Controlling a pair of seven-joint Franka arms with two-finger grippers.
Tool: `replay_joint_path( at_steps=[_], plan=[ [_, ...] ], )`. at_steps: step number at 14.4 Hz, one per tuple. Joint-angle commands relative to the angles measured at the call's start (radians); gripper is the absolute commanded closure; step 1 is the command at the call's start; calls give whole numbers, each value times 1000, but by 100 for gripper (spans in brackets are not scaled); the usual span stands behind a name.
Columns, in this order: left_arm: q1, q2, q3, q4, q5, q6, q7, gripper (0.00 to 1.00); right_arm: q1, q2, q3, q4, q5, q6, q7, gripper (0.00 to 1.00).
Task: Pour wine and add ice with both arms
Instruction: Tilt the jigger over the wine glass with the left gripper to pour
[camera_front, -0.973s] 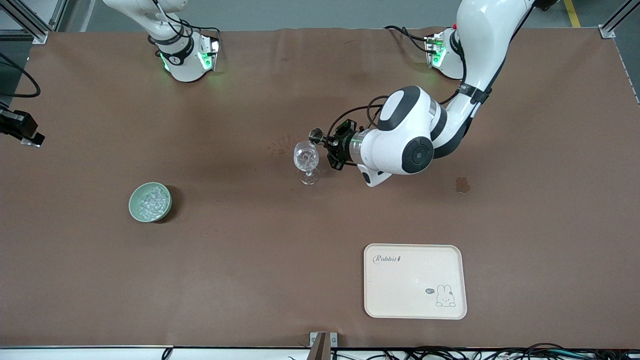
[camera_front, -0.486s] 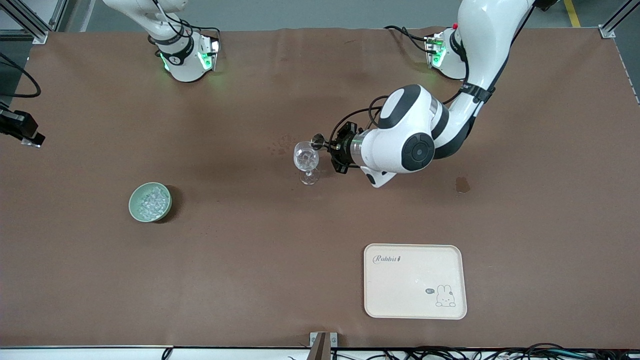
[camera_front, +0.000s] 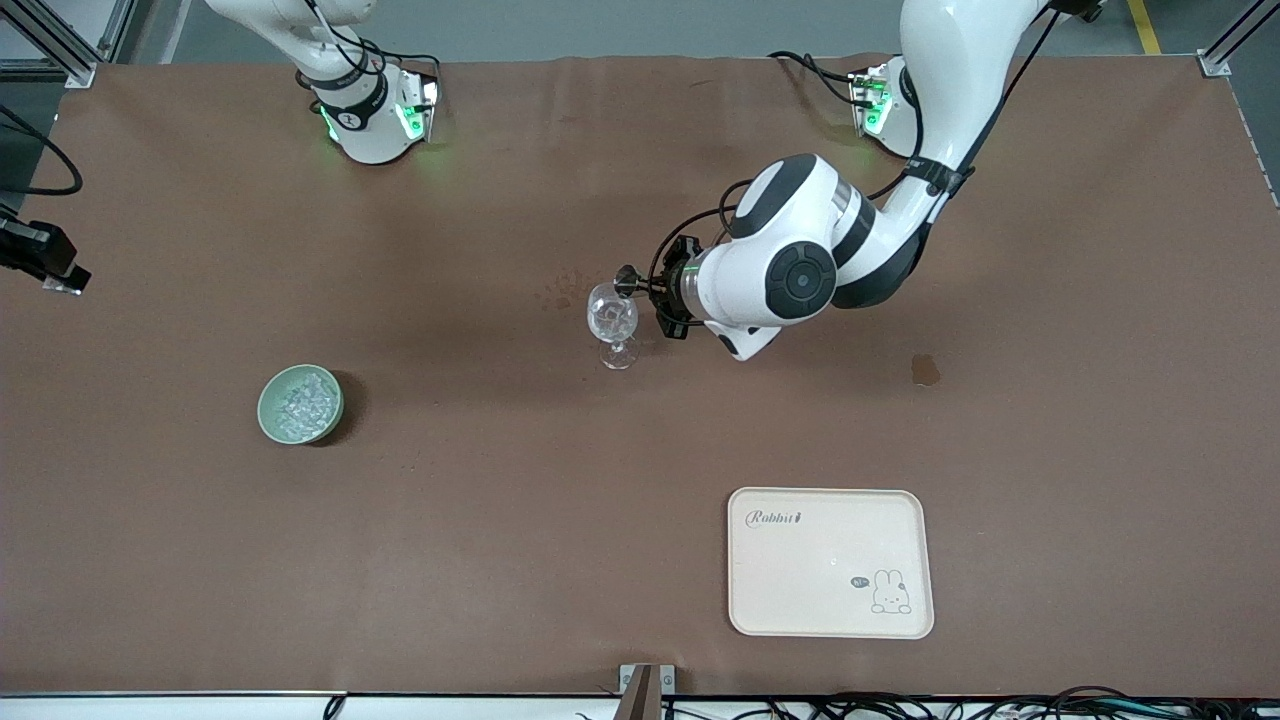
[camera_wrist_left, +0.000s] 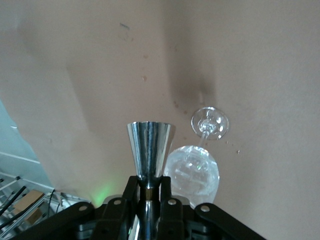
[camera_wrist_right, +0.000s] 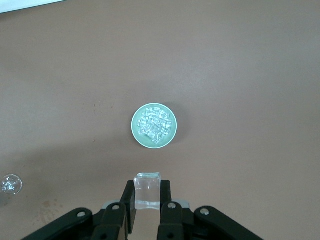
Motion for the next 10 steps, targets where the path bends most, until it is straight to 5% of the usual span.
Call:
replay_joint_path(
  at_steps=[1, 10],
  plan=[
    [-22, 8, 5, 29, 63, 6, -89, 99, -12, -29, 8, -33, 15, 15, -11, 99],
    [-85, 28, 16, 66, 169, 6, -226, 99, -12, -29, 10, -33, 13, 17, -11, 99]
  ],
)
